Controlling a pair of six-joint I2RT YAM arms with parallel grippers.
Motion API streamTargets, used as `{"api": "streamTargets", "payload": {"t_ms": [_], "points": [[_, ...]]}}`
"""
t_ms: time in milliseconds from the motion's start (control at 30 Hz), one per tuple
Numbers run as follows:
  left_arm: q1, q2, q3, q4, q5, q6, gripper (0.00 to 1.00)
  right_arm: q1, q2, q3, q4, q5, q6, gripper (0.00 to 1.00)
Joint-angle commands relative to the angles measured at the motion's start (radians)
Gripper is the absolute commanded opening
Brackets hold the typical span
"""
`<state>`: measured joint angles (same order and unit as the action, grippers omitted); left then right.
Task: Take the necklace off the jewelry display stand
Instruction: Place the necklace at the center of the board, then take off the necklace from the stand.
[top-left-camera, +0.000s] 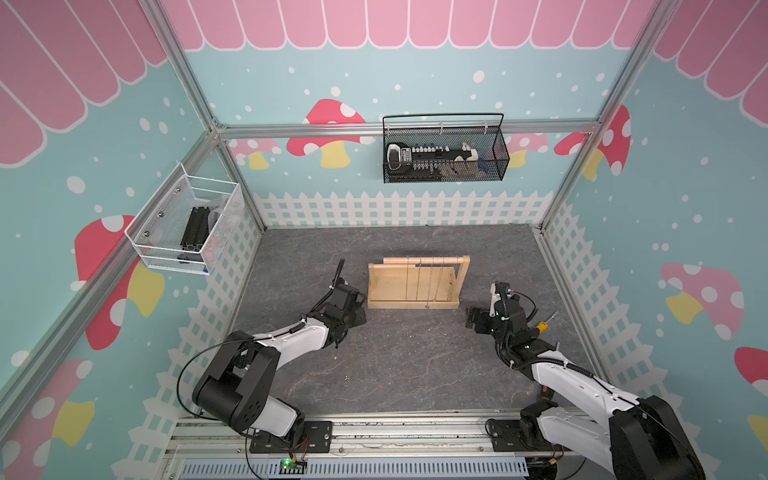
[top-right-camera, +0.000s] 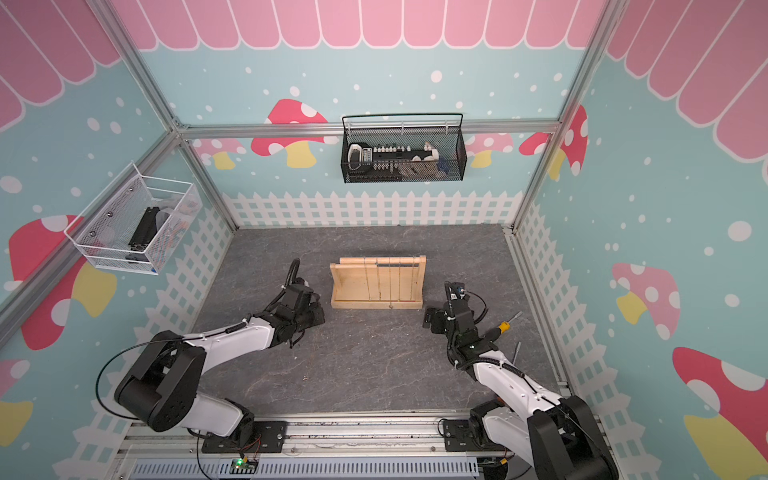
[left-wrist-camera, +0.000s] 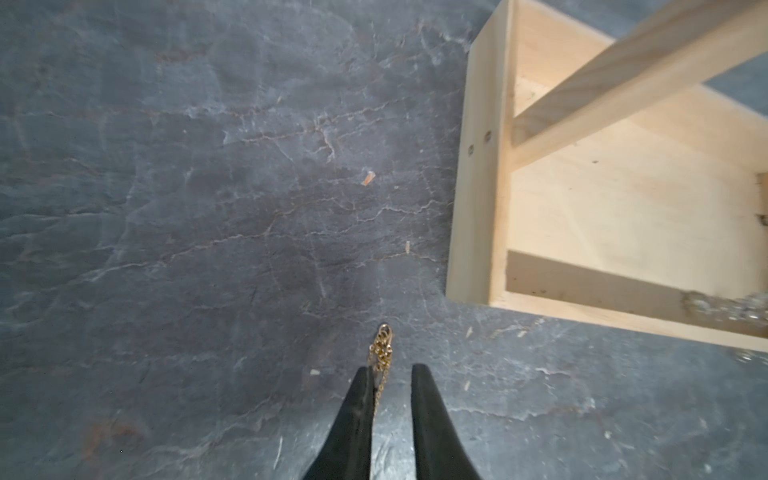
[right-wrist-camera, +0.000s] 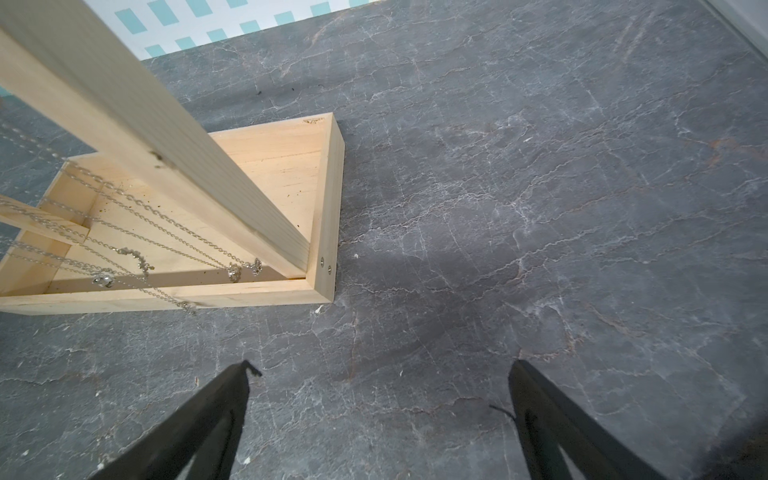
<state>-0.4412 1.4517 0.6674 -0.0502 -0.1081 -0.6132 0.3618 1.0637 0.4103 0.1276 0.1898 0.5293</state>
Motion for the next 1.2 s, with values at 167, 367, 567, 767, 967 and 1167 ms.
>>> {"api": "streamTargets", "payload": {"t_ms": [167, 367, 567, 767, 967, 1167], "points": [[-0.094, -0.179, 0.027, 0.205, 0.169, 0.096, 0.27, 0.035, -0.262, -0.01, -0.225, -0.026, -0.011, 0.98], [-0.127, -0.172, 0.086, 0.3, 0.147, 0.156, 0.31, 0.063, -0.482, -0.159, -0.179, -0.173, -0.063, 0.99], [-0.142, -0.099, 0.178, 0.335, 0.202, 0.18, 0.31, 0.074, -0.655, -0.23, -0.174, -0.197, -0.07, 0.99], [-0.163, -0.019, 0.253, 0.331, 0.246, 0.183, 0.31, 0.075, -0.74, -0.241, -0.224, -0.152, -0.059, 0.99], [-0.178, 0.046, 0.289, 0.35, 0.251, 0.168, 0.31, 0.075, -0.71, -0.227, -0.236, -0.139, -0.055, 0.99], [-0.185, 0.082, 0.309, 0.357, 0.231, 0.173, 0.31, 0.074, -0.738, -0.229, -0.251, -0.136, -0.049, 0.99]]}}
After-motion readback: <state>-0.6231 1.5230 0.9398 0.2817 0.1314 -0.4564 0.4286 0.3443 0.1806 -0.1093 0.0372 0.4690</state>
